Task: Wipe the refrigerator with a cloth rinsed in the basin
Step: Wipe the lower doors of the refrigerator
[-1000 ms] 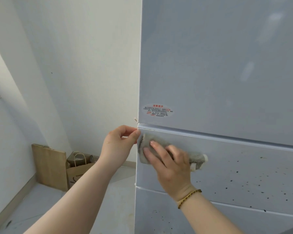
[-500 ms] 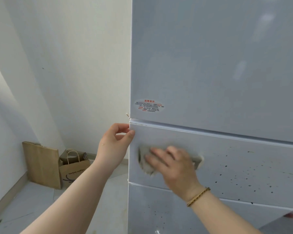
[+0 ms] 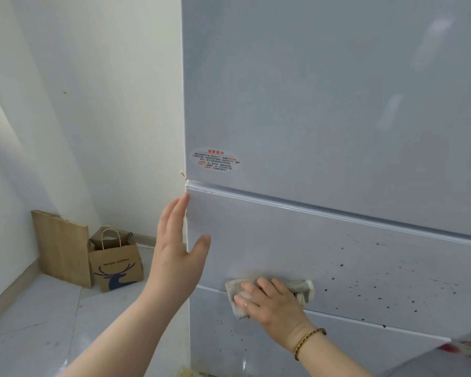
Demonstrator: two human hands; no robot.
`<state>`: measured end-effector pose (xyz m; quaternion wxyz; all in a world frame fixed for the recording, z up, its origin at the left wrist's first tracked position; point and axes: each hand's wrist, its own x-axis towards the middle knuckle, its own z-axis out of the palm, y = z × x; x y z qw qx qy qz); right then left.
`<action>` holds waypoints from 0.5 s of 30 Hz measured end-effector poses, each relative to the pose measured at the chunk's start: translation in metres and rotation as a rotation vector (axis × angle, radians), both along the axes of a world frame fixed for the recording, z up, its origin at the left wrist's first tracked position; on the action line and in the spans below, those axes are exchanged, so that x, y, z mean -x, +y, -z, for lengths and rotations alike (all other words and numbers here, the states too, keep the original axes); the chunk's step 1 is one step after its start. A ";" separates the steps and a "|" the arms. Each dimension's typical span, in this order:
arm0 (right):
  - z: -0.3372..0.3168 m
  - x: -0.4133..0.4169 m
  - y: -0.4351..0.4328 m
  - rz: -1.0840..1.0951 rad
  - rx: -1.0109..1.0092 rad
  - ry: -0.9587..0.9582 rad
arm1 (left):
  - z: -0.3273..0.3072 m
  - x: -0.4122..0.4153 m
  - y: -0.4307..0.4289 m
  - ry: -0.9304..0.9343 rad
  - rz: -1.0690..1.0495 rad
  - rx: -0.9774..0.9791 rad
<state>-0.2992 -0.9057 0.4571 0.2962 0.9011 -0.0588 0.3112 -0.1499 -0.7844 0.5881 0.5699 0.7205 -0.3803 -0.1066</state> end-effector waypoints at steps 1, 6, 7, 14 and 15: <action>-0.011 0.006 -0.002 -0.004 -0.020 -0.047 | 0.003 0.008 0.000 -0.043 -0.004 0.007; -0.106 0.034 -0.018 0.016 -0.080 -0.448 | 0.015 0.038 -0.011 -0.185 0.041 -0.021; -0.118 0.038 -0.021 0.022 -0.076 -0.512 | 0.016 0.041 -0.014 -0.187 0.033 -0.038; -0.051 0.022 -0.015 0.035 -0.033 -0.338 | 0.018 0.040 -0.017 -0.199 -0.009 -0.064; -0.045 0.020 -0.013 0.021 -0.048 -0.283 | 0.019 0.039 -0.016 -0.193 -0.005 -0.068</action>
